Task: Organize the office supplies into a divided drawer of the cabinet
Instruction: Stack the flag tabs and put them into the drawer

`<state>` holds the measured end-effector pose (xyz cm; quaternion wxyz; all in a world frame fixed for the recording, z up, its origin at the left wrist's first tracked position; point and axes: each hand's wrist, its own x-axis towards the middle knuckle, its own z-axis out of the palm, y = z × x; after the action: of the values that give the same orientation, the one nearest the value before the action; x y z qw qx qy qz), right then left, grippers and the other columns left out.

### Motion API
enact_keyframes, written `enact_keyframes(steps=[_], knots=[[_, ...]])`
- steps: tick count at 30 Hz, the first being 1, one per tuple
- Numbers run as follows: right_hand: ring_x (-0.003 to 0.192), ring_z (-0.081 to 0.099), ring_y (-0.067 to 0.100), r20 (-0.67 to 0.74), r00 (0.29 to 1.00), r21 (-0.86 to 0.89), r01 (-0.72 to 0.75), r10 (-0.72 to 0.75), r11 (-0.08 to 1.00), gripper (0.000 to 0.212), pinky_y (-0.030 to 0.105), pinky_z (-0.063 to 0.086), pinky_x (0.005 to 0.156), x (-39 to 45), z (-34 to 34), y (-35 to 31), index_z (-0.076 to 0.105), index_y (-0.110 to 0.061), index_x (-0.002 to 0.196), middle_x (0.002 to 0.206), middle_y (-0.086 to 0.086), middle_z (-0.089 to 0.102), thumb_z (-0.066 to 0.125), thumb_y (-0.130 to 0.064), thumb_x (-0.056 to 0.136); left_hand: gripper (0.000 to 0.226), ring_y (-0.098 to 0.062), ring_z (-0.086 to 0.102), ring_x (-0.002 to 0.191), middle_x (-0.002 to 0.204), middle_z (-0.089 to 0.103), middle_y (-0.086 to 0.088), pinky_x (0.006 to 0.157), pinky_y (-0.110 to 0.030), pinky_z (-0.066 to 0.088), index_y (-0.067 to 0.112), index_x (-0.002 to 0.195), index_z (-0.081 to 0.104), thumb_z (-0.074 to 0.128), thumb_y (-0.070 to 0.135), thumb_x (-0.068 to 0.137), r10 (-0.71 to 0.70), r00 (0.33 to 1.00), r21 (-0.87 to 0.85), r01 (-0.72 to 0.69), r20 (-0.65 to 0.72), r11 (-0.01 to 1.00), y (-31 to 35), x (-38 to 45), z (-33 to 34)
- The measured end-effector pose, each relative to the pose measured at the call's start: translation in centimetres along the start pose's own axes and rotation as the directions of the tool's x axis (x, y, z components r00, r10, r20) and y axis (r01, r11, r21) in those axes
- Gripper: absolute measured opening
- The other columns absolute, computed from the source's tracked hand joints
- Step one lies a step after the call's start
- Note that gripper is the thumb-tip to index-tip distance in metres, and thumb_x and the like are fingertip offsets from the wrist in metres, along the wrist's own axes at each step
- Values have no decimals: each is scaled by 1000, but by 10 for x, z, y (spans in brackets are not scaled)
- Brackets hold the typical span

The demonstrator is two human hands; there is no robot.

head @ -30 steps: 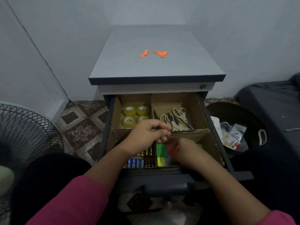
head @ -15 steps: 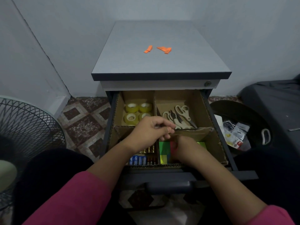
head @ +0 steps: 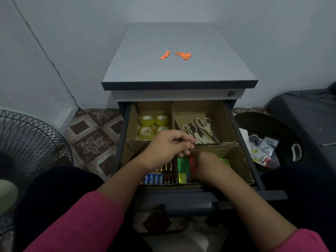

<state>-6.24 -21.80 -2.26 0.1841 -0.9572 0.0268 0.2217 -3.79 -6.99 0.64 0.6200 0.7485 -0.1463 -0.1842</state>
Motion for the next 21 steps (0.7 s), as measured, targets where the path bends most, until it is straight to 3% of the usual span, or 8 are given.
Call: enact_keyframes(steps=[3,5,10,18,21], knots=[[95,64,23,-1,1000,-23,-9,9,1000,23,30,51,79,-3,-5,0,64,-15,104,100,6,66,67,-22,82,20,-6,63,71,91,71,-7,62,-14,50,10,99,70,56,-3,91,1,1000,-2,-1,-1,1000,1,0,0],[87,66,20,-14,999,-53,-52,52,997,16,28,52,76,-9,-16,6,66,-14,96,93,5,68,69,-19,81,20,-5,63,70,90,71,-5,61,-15,50,9,98,69,56,-4,91,7,1000,-9,-7,-11,1000,2,-1,0],[79,61,26,-276,951,-195,-200,142,960,1,29,47,64,-23,-34,36,60,-11,81,77,5,55,60,-11,83,22,-4,63,67,86,71,-2,62,-17,52,14,93,70,56,-2,91,45,996,2,-45,-76,999,5,-3,-3],[92,64,25,-249,960,-239,-189,128,952,10,29,44,67,-24,-24,35,59,-11,87,92,5,63,51,-15,92,18,-6,62,67,84,72,3,60,-19,50,14,95,70,57,2,92,42,990,23,-40,-138,999,5,-5,-4],[93,63,24,-257,957,-239,-194,131,951,15,29,44,67,-24,-25,34,50,-15,77,81,1,53,50,-13,92,17,-8,61,68,86,72,2,57,-19,48,17,95,70,56,6,93,47,980,28,-42,-193,999,5,-4,-6]])
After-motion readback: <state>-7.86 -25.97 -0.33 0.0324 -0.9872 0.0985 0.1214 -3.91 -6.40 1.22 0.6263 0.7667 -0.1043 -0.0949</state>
